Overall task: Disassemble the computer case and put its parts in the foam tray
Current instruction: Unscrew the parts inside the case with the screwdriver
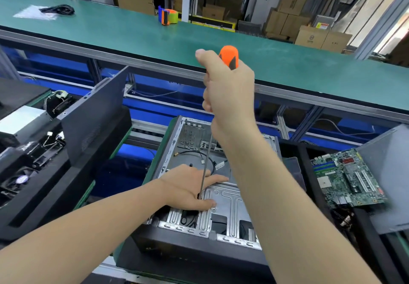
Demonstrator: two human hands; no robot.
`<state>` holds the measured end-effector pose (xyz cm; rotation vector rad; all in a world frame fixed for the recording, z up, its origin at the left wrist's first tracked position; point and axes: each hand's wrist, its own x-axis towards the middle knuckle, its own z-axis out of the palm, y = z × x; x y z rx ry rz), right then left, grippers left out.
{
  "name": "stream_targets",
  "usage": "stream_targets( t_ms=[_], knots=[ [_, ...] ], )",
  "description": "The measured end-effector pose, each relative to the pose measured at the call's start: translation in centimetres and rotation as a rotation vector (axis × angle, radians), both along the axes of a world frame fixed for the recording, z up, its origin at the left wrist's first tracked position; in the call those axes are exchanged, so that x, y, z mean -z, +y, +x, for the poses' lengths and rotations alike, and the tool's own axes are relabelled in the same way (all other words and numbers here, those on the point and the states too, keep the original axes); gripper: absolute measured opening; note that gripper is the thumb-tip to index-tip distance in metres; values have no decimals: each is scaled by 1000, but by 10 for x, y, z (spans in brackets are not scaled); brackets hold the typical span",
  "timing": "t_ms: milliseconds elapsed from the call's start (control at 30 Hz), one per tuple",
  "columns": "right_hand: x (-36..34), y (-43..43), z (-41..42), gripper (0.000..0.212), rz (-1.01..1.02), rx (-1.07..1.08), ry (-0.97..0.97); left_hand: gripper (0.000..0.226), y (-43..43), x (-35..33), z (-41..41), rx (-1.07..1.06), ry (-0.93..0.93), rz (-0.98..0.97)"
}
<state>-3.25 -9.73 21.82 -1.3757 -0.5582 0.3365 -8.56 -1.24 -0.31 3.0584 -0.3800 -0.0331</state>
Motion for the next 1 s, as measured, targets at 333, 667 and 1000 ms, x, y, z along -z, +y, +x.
stream_targets(
  t_ms=[333, 667, 1000],
  knots=[
    [2, -1, 24, 45, 70, -652, 66, 74, -2, -5, -2, -30, -20, -12],
    [23, -8, 48, 32, 393, -1297, 443, 78, -5, -11, -2, -24, 5, 7],
    [17, -12, 24, 19, 330, -591, 115, 79, -1, -2, -1, -25, -53, -8]
  ],
)
